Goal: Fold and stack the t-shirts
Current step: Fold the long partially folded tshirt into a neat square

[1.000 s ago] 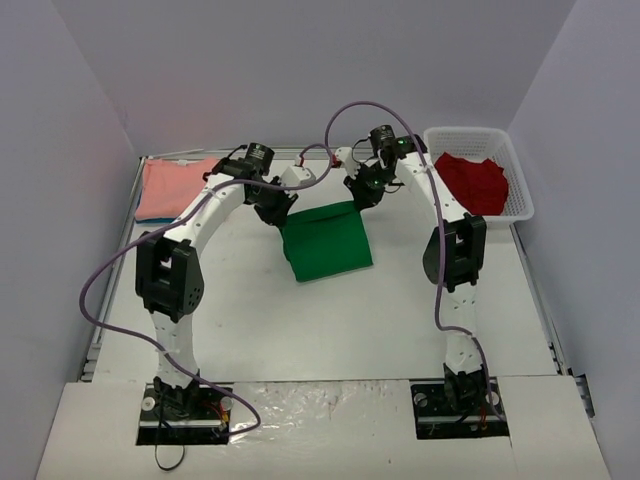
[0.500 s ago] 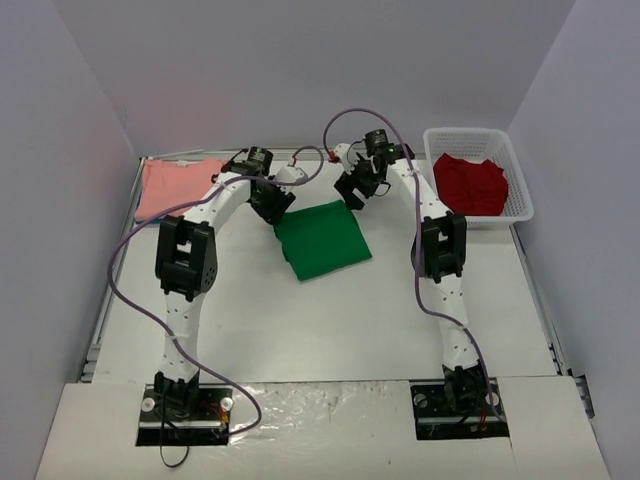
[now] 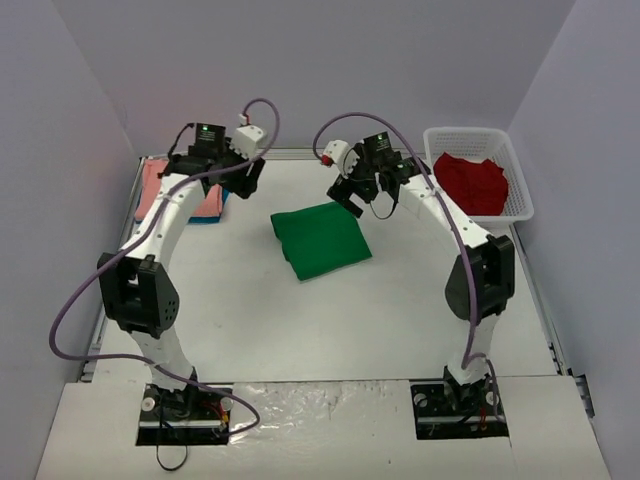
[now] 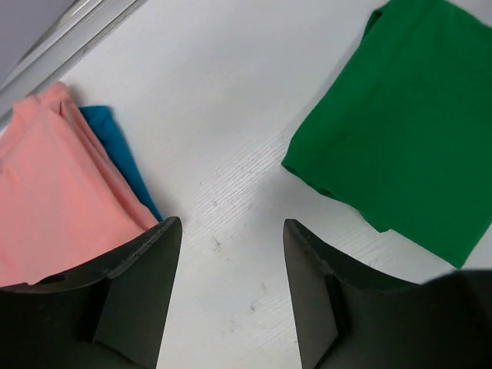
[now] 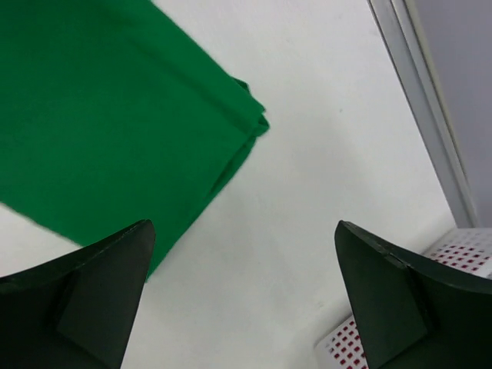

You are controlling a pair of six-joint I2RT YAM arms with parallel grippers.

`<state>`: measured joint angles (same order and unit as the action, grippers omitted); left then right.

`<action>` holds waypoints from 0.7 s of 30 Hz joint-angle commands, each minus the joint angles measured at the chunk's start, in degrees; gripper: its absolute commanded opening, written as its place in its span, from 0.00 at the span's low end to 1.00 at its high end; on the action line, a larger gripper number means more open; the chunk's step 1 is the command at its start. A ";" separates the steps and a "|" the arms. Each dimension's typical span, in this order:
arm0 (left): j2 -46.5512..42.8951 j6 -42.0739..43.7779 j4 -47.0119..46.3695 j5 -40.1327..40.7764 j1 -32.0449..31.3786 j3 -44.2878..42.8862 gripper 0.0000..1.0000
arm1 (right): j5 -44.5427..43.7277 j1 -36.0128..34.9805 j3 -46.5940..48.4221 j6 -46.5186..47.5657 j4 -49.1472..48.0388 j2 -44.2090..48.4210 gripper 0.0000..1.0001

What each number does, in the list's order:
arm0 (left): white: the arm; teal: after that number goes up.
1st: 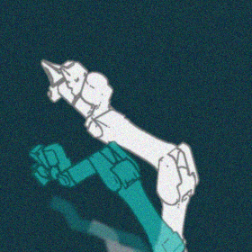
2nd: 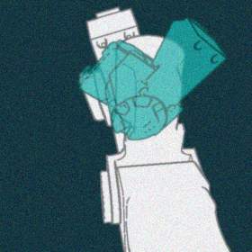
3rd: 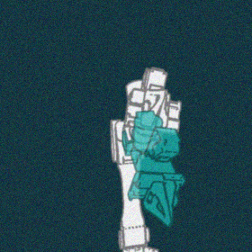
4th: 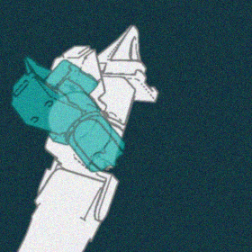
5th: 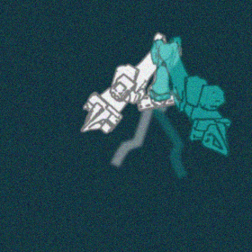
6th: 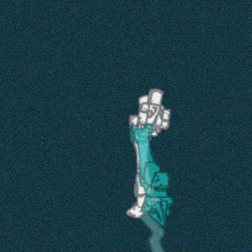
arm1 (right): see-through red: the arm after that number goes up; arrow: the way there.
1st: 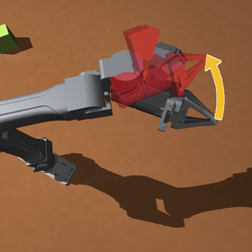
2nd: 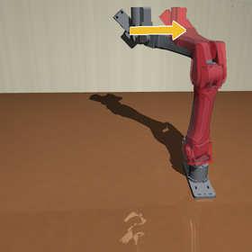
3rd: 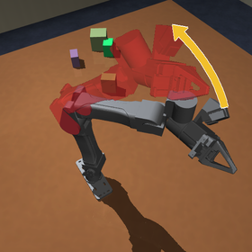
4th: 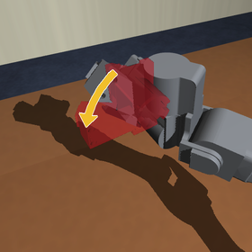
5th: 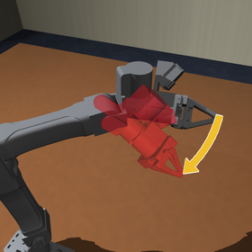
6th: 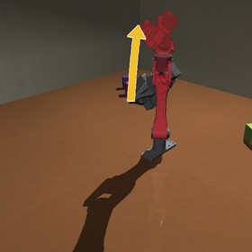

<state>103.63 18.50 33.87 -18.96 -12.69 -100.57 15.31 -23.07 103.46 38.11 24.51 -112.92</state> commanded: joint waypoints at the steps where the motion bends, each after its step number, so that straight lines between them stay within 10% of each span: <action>1: -0.98 -10.47 1.11 -6.94 7.91 2.40 0.54 | -5.36 -6.62 -8.16 0.12 -1.39 9.02 1.00; 9: -4.14 -17.17 0.94 -13.73 17.60 13.45 0.52 | -13.99 -20.25 -24.62 0.39 -6.58 13.09 1.00; 21: -10.82 -16.74 -0.91 -13.73 20.25 20.33 0.53 | -16.81 -25.80 -16.63 -0.58 -6.93 -0.27 1.00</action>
<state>97.17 2.39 34.30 -31.68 6.94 -80.68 0.64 -47.90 83.20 38.52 17.67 -111.50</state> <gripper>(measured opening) 0.524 0.999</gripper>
